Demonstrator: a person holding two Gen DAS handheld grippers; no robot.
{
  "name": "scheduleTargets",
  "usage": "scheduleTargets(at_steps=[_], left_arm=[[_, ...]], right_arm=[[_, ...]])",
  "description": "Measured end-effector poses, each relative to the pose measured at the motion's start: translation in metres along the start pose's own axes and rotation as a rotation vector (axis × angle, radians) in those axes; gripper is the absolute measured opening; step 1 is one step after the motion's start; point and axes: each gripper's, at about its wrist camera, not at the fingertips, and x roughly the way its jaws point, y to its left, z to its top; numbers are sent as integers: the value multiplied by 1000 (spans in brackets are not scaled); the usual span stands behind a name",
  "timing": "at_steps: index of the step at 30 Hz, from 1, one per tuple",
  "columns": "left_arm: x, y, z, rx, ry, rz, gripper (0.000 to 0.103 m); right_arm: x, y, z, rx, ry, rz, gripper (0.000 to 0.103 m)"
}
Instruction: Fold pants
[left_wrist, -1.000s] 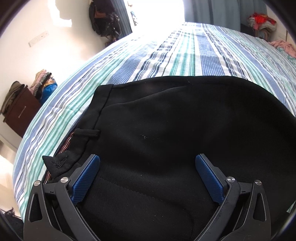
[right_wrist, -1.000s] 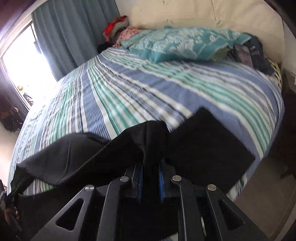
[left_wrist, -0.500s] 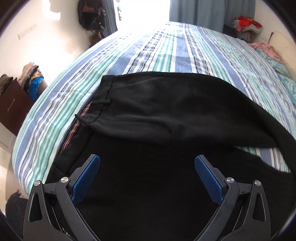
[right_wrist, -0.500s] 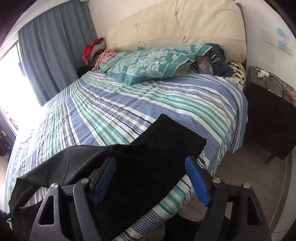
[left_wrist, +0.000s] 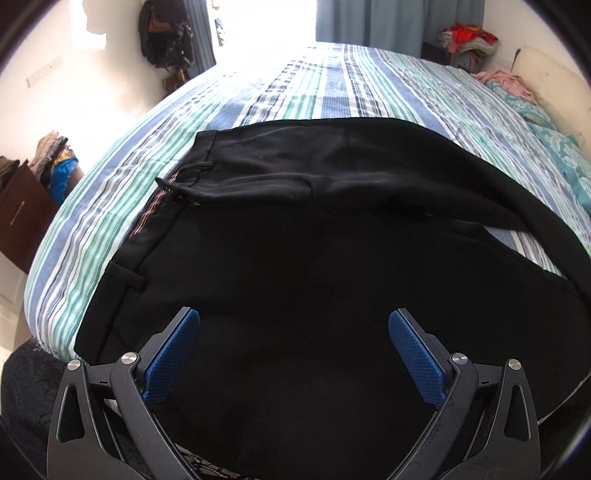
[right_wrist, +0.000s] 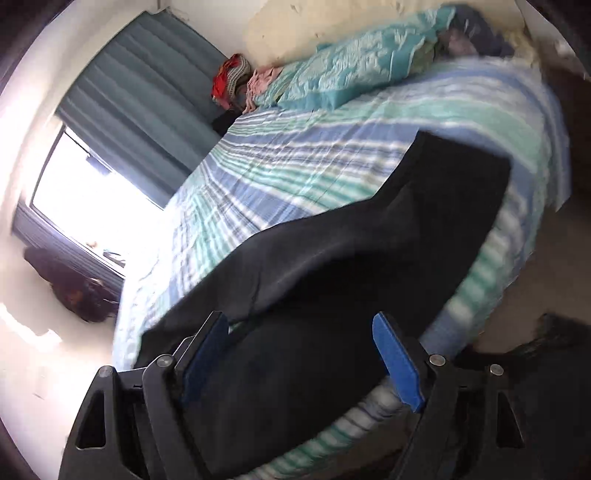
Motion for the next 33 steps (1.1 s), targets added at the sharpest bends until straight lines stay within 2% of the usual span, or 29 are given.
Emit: scheduleTargets(at_steps=[1,4,5,7,8,10,13,15,18,21,23,27,30,32,33], left_arm=[[-3,-2,-1,7,-6,0,102],[-9,-4,1,17,-14,-6,102],[-9,-4,2,19,-11,-6,102],[-8,-5,4,25,1,-4,102],[-7,-6,5,27,9,-2,102],[-5,-10,10,28,27,-10,102],[2,-18,35,9,53,-66,102],[7,-24,61,-45,55,-129,102],[31,-31,110,-144,99,-271,102],[65,-39,155,-227,144,-344,102],[94,-42,180,-296,207,-395,102],[133,-36,198,-467,301,-441,102],[146,-33,197,-514,337,-406,102],[155,-25,193,-549,363,-401,89],[158,-23,191,-566,380,-422,49]], right_arm=[[11,-5,3,51,-12,6,80],[37,-26,23,185,-78,-63,80],[45,-34,31,225,-82,-88,77],[57,-45,45,255,-61,-132,33],[60,-44,52,227,-39,-142,4],[53,-31,61,133,-48,-143,5],[27,-1,72,-19,-94,-100,5],[10,20,79,-95,-116,-62,5],[-10,47,89,-166,-127,4,5],[-26,70,99,-210,-139,68,5],[-38,85,103,-244,-147,99,5],[-64,103,106,-304,-154,152,4],[-87,109,104,-332,-167,186,4],[-102,108,104,-337,-175,213,4],[-108,106,104,-338,-177,222,4]])
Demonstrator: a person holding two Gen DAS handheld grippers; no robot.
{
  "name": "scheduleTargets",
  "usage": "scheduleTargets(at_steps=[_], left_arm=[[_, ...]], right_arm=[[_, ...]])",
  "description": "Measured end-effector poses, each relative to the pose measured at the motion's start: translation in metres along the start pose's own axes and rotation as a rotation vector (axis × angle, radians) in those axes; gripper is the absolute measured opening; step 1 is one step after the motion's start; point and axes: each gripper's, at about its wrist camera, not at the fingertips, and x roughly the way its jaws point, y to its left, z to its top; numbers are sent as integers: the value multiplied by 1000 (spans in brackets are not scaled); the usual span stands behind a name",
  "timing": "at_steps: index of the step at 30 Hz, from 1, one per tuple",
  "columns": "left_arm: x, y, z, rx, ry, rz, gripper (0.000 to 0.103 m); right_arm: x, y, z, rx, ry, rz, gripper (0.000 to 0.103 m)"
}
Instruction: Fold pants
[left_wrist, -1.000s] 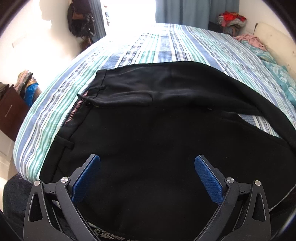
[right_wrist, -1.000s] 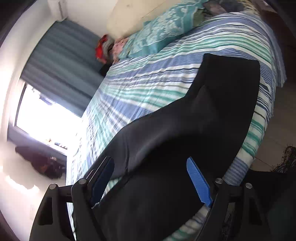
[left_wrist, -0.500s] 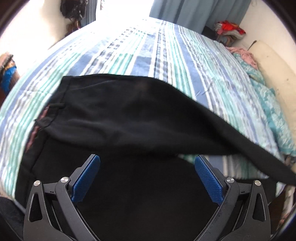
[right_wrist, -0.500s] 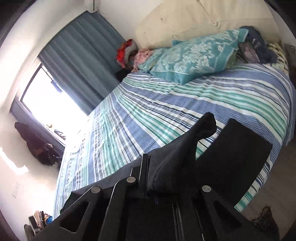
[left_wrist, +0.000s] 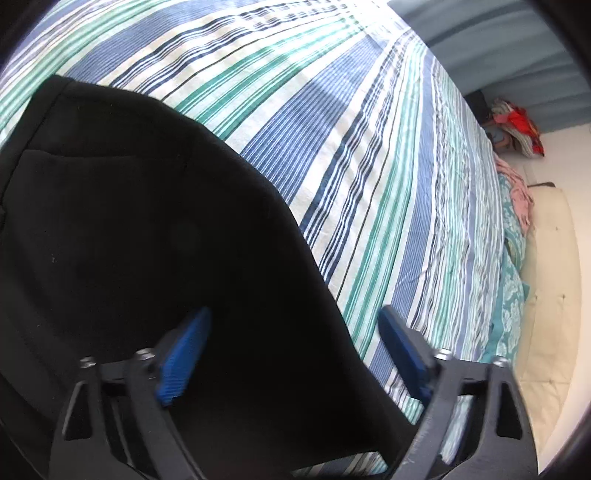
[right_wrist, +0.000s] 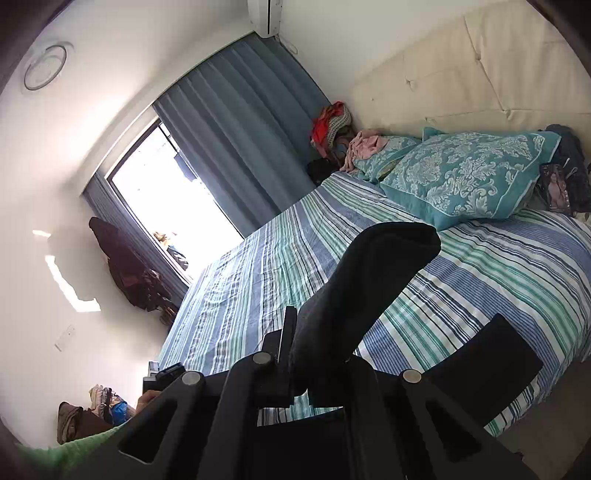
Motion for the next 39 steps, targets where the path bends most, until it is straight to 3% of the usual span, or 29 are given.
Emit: scheduleTargets(at_steps=[1,2,3,7,9,11,12,13,16,19,21,27,32,36,39], left_arm=[[2,3,0,-10,38,-26,3],[1,3,0,-21,62,-36,5],[-11,3,-4,-16,33,-48,5],[-105,-7,-41,103,-143,-137,4],[-165,2,-82,192,-285,-169,5],[-198,22,-134,280,-382,-125,7],[-198,36,-160,309,-393,-78,8],[-189,50,-184,334,-376,-24,8],[-129,93,-227,336,-208,121,8],[-97,116,-247,260,-103,155,8],[-98,116,-252,276,-112,172,8],[-103,108,-258,310,-113,183,8],[-94,100,-271,359,-135,199,12],[-91,93,-278,415,-144,221,16],[-86,90,-281,433,-146,231,16]], right_arm=[[-6,-1,2,-1,-1,4,4],[-8,-4,3,-1,3,2,4],[-9,-8,3,-2,15,-7,4],[15,-44,7,35,80,-83,4],[26,-58,15,40,83,-90,4],[32,-67,23,30,82,-88,4],[38,-72,24,11,99,-108,4],[44,-80,21,-7,129,-132,5],[77,-134,-10,23,300,-237,5],[111,-186,-54,19,502,-374,5],[119,-204,-73,20,577,-423,5],[111,-203,-68,-52,551,-444,5],[99,-171,-36,-215,375,-407,5],[122,-210,-56,-176,522,-489,5],[120,-222,-66,-142,520,-491,6]])
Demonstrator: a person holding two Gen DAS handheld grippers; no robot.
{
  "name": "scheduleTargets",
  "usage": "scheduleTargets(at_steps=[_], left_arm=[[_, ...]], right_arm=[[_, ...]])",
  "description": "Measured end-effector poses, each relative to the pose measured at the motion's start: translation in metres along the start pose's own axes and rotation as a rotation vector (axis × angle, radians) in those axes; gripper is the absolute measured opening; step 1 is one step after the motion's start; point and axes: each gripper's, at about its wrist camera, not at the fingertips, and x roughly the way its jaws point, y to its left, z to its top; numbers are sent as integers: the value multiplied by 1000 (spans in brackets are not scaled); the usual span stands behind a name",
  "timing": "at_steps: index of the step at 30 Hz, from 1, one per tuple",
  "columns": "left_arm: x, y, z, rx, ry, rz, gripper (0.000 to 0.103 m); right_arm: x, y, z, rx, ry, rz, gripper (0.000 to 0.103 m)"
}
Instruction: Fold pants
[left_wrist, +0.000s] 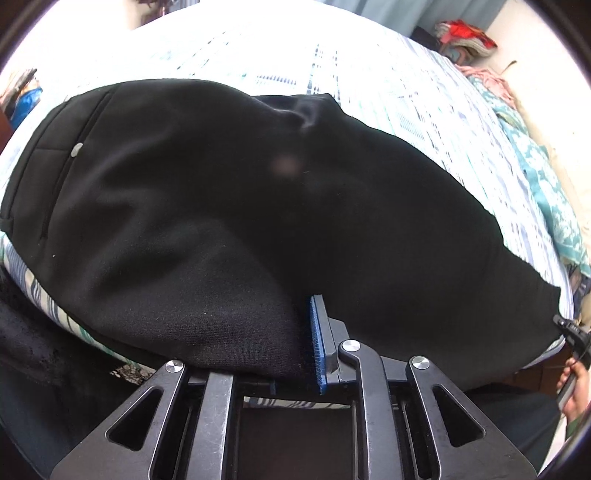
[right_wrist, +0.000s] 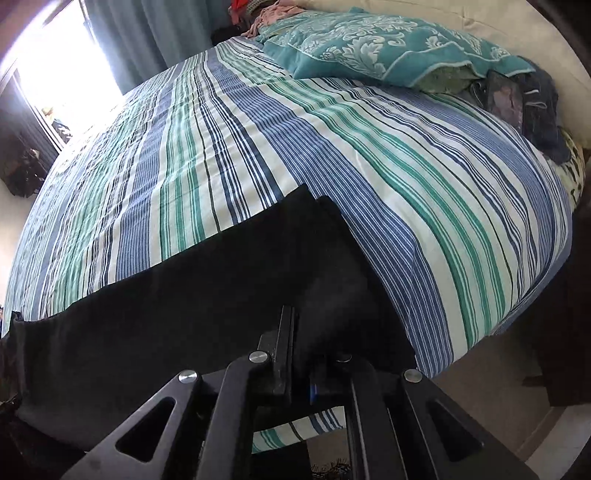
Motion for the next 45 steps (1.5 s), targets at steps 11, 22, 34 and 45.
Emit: scheduleTargets(at_steps=[11,22,34,45], left_arm=[[0,-6,6,-9,30,-15,24],[5,-15,-2,43,36,12,10],[-61,28,-21,5,94,139,65],[-1,27,78,132,-234,312,64]], right_arm=[[-22,-36,-5,231,-68,194,6],[-9,-21,-15,61,-57,-109,5],[-60,-39,-19,109,-198,-220,87],[-109,122,-27,-96,-325,29,87]])
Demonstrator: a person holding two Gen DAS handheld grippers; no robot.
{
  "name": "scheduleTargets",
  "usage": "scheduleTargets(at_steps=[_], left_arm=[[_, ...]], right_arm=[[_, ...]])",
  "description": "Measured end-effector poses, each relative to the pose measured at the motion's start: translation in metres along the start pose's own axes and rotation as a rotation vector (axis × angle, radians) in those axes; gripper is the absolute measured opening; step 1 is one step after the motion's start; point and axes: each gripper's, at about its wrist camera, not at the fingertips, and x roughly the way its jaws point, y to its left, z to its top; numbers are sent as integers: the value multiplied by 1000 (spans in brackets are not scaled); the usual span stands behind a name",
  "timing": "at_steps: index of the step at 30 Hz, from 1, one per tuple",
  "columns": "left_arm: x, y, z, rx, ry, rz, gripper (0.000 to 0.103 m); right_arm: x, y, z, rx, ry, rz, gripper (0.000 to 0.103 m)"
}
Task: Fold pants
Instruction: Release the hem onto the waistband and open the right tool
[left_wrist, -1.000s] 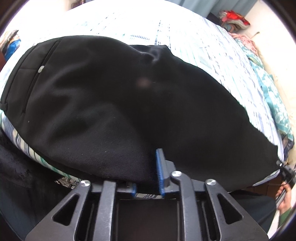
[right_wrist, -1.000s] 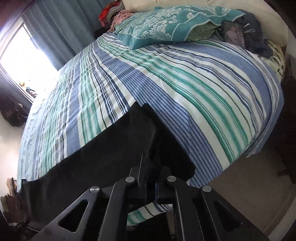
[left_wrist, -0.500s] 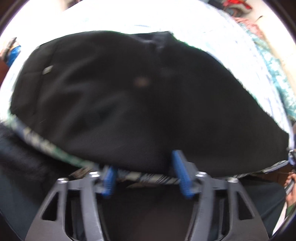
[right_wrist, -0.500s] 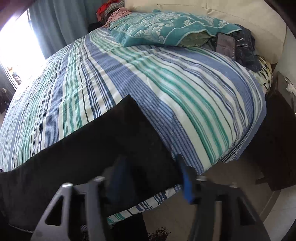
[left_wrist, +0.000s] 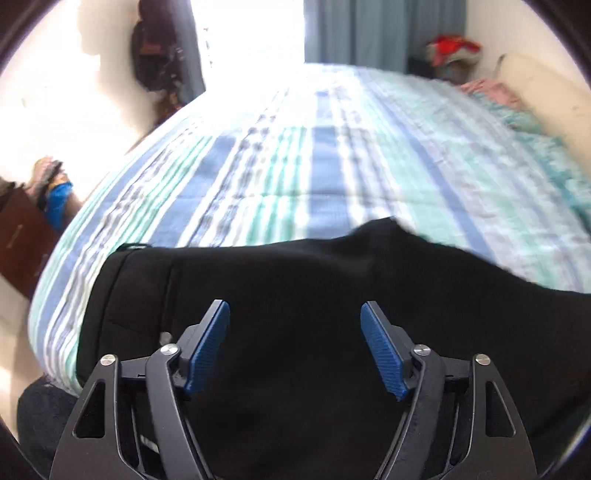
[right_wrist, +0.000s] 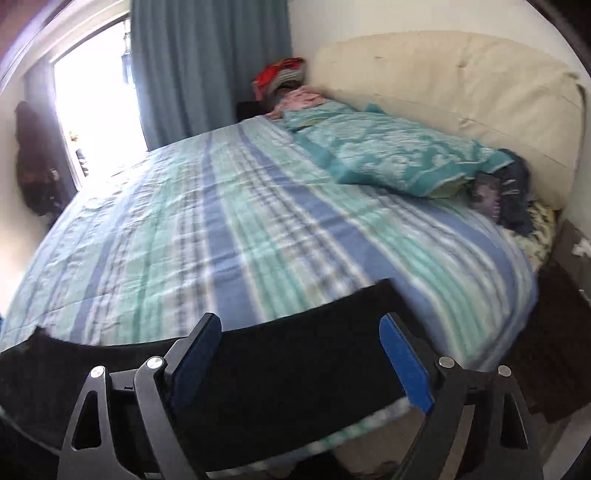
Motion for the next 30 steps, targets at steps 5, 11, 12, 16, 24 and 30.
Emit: scheduleTargets(at_steps=[5,11,12,16,24,30], left_arm=[[28,34,-6,-145,94,25,55],[-17,27,-17,-105,14,-66,87],[-19,24,-19,-86,4,-84,87],[-33,-16,-20,26,-42,-123,87],[3,-33,-37,94,31,-63,91],[12,-25,-43,71,30,-72,101]], right_arm=[[33,109,-48,-43,91,207,87],[85,152,-103,-105,251,218,87],[87,152,-107,-121,254,210,88],[82,150,-107,-157,226,196,88],[63,145,-102,-166,146,190,88],[80,142,-113,-175,208,171,93]])
